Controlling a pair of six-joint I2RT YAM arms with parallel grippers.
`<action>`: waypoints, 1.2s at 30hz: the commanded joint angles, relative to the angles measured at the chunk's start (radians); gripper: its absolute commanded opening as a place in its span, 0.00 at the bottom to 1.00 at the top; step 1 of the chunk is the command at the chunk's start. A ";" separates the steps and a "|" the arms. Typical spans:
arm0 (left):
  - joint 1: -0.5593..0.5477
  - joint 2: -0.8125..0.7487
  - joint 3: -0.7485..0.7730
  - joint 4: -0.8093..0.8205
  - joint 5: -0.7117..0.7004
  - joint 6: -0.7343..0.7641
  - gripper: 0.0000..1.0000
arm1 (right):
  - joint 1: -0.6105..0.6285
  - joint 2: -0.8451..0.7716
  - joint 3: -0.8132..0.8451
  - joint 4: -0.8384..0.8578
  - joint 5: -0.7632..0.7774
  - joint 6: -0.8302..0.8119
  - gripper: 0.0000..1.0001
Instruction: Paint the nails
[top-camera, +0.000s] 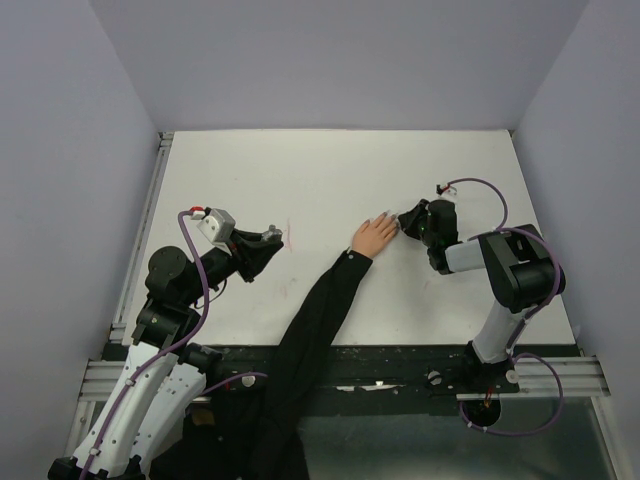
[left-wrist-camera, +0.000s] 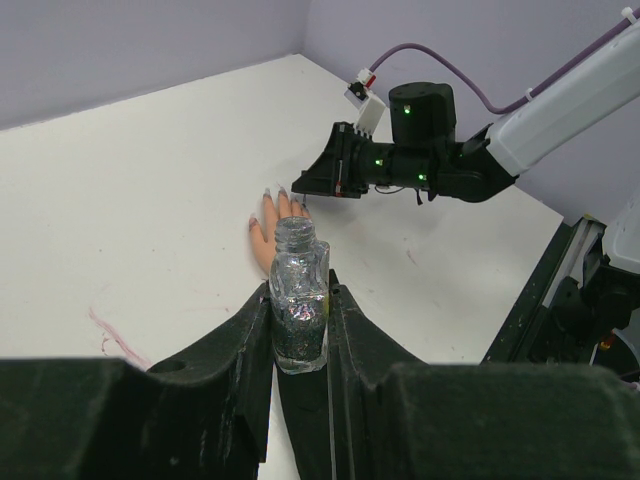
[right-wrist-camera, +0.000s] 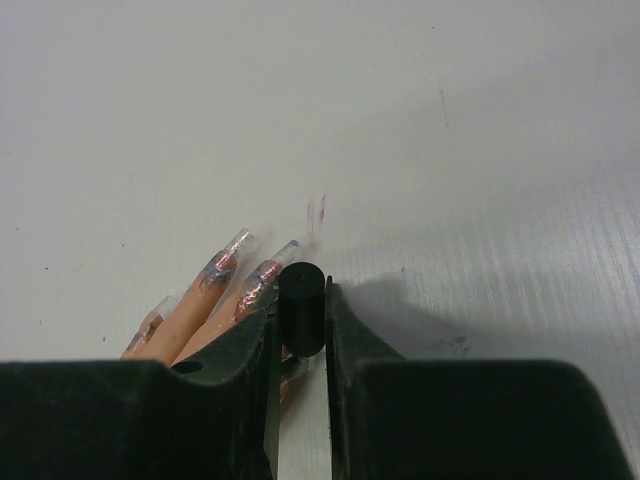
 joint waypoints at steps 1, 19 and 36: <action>-0.006 -0.007 0.032 0.025 0.003 0.011 0.00 | 0.004 -0.003 0.025 -0.004 0.044 -0.006 0.01; -0.006 -0.009 0.032 0.023 0.003 0.012 0.00 | 0.004 0.001 0.032 0.002 0.075 0.004 0.01; -0.006 -0.023 0.032 0.020 -0.001 0.014 0.00 | 0.003 -0.072 -0.116 0.215 0.096 0.021 0.01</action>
